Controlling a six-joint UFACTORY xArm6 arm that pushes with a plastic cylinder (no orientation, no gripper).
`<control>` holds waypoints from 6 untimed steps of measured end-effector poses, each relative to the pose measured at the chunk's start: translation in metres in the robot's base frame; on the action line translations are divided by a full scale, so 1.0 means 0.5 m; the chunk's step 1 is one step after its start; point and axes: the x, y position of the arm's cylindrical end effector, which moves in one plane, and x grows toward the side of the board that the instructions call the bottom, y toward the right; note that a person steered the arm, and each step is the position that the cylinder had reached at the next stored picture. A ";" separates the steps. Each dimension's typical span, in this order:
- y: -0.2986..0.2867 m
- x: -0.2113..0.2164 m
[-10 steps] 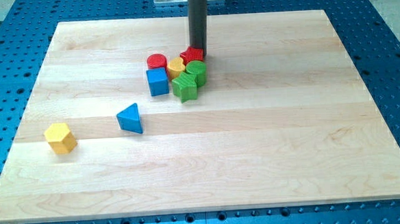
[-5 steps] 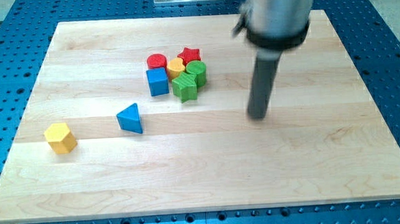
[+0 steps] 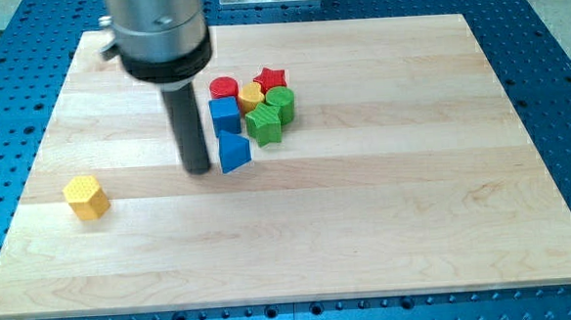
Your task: Move the blue triangle into the group of blocks
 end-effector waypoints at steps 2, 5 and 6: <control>0.099 0.001; 0.111 -0.050; 0.110 -0.021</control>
